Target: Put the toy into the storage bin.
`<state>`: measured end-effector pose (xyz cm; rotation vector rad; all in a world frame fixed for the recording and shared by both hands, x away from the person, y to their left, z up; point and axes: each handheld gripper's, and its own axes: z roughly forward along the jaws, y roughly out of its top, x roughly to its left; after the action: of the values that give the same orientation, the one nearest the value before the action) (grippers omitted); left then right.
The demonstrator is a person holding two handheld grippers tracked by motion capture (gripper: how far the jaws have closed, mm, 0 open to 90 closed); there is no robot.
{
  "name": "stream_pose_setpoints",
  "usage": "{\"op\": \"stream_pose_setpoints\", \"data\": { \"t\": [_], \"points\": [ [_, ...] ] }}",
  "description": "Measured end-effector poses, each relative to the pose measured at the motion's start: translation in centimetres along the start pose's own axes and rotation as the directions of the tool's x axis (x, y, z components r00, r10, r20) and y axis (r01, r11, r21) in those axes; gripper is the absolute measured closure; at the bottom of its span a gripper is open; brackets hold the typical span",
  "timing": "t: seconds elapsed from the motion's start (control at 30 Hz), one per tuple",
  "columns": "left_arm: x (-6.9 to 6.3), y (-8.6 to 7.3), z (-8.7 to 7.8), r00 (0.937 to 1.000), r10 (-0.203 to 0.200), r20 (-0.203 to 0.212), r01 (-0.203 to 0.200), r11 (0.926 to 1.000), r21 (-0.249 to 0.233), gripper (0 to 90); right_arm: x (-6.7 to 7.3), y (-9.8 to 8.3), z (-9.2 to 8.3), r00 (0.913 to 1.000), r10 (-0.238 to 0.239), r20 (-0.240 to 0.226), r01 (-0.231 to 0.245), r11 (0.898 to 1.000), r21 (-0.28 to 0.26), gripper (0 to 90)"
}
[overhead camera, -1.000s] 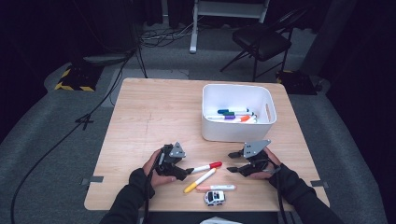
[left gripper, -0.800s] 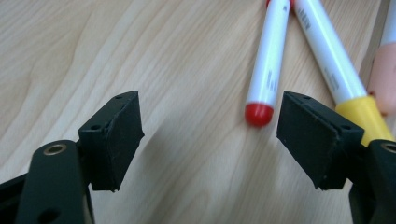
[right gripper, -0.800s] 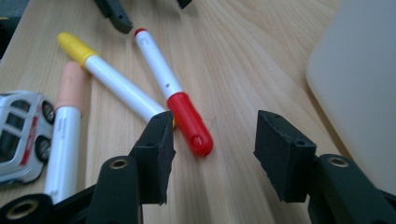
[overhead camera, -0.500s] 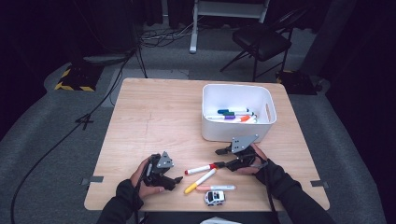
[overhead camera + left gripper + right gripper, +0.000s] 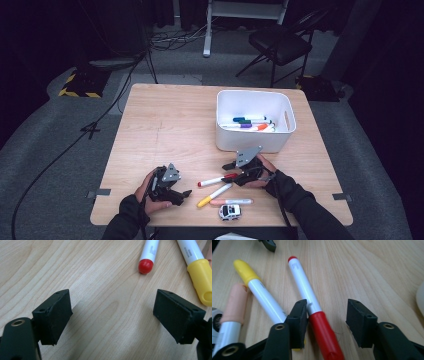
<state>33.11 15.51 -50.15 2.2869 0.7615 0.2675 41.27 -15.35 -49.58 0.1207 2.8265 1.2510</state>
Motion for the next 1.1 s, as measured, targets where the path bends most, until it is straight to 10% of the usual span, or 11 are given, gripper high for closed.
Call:
{"op": "stream_pose_setpoints", "data": {
  "t": [0.3,0.77,1.1],
  "points": [
    [0.0,0.0,0.0,1.0,0.002,-0.001,-0.002,1.0,0.0,15.5,-0.3,-0.5,0.0,0.9996,-0.021,-0.017,0.021,1.0,-0.013,74.1],
    [0.0,0.0,0.0,1.0,0.002,0.0,-0.002,1.0,0.001,15.5,-0.3,-1.2,-1.9,0.9991,0.021,0.036,-0.02,0.999,-0.025,74.9],
    [0.0,0.0,0.0,1.0,0.002,0.0,-0.002,1.0,0.001,15.5,0.9,-0.2,-5.9,0.9973,-0.03,0.067,0.036,0.995,-0.088,74.9]
  ]
}}
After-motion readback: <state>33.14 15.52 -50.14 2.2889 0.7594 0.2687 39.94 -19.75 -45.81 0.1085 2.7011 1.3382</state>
